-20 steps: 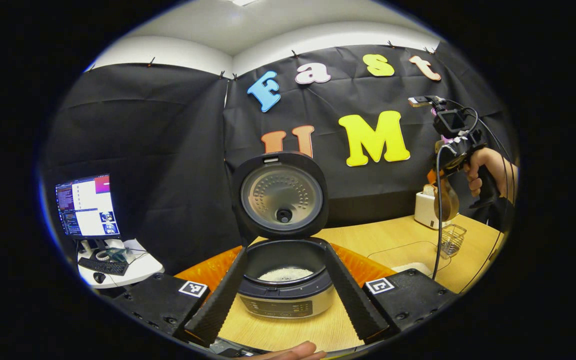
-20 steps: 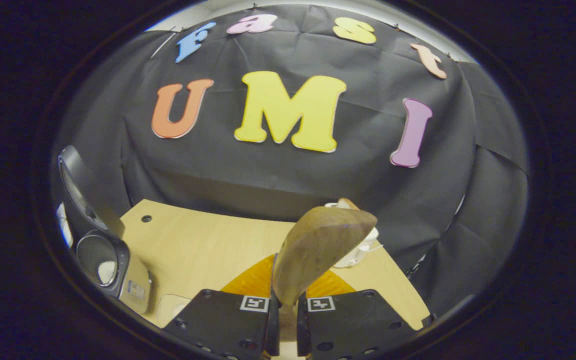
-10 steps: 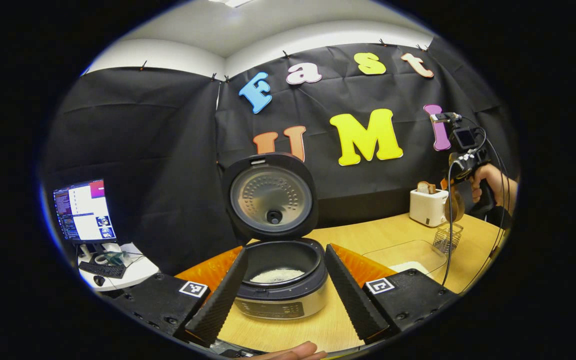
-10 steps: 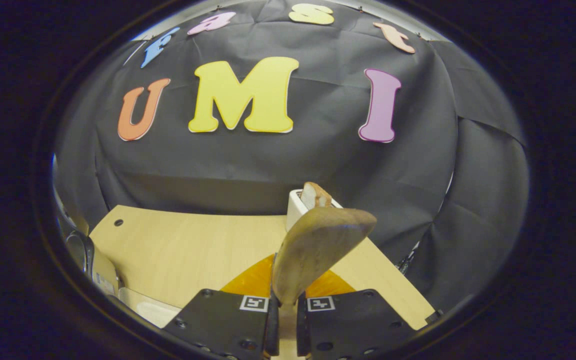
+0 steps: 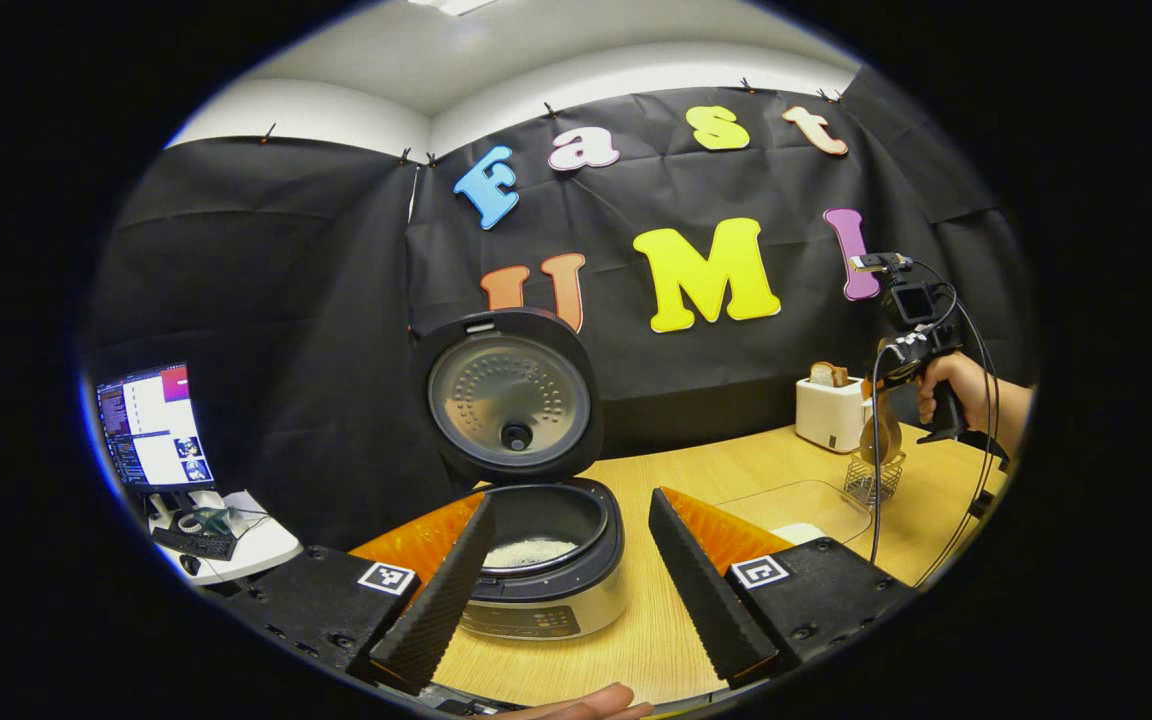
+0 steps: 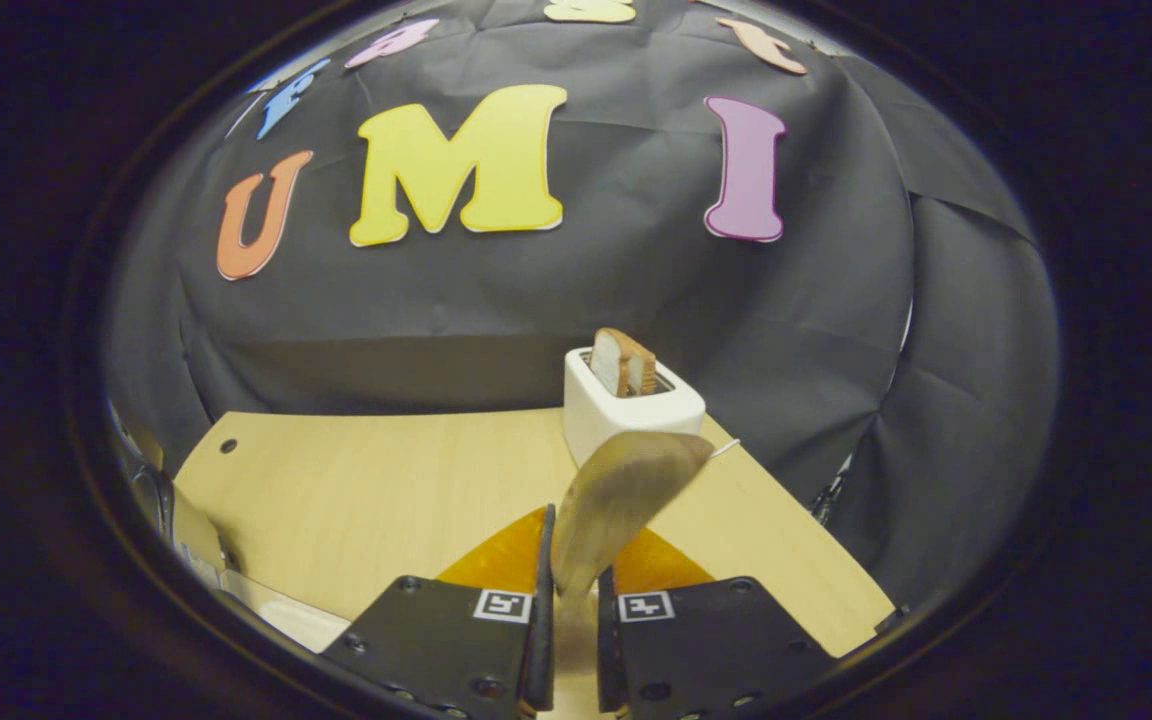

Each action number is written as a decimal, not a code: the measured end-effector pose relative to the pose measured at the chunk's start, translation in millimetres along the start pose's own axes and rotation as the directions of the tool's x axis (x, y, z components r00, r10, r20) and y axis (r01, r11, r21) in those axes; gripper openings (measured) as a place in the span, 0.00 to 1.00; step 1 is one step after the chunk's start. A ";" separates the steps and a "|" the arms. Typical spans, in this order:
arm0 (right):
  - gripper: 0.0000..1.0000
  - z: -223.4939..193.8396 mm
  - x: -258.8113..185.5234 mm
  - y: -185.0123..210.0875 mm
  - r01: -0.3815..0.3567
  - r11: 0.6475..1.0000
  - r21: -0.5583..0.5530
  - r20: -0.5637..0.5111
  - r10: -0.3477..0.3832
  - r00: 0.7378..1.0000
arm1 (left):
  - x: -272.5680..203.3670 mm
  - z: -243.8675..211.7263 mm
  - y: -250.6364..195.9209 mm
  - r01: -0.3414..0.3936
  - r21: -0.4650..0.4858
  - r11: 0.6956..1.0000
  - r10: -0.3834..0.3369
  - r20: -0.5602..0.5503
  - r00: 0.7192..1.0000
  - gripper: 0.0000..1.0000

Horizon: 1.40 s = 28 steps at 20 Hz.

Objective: Close the left gripper, press the button to open the rice cooker; take a wooden spoon from the chopstick holder with the right hand, scoop a spoonful of rice and pour it into the rice cooker, then put the wooden spoon back into the chopstick holder.

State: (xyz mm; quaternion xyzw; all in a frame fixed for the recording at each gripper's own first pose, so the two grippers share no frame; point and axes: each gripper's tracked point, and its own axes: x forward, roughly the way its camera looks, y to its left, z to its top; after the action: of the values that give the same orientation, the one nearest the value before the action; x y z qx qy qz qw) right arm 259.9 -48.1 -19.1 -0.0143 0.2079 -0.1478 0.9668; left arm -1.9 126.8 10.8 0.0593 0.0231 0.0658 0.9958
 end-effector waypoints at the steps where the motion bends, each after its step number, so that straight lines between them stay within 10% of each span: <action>1: 0.17 2.3 -0.5 0.3 -0.001 1.000 0.000 0.010 0.001 1.000 | -0.4 0.3 -0.8 -0.001 0.000 1.000 0.001 0.000 1.000 0.98; 14: 0.38 -1.9 -27.3 -9.3 -0.066 0.995 0.077 0.033 0.064 0.997 | -2.9 5.0 -8.5 0.002 -0.020 1.000 -0.001 0.015 1.000 0.98; 28: 0.94 -12.6 -116.4 -73.0 -0.140 0.982 0.129 0.170 0.117 0.978 | -33.7 29.5 -17.1 -0.005 -0.073 0.997 0.010 0.059 0.998 0.98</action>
State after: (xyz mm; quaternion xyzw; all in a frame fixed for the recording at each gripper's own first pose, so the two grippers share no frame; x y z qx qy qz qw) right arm 133.1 -83.5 22.2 0.0554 0.1182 -0.0974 0.9867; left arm -31.5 102.0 39.3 0.0248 -0.0089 0.0686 0.9973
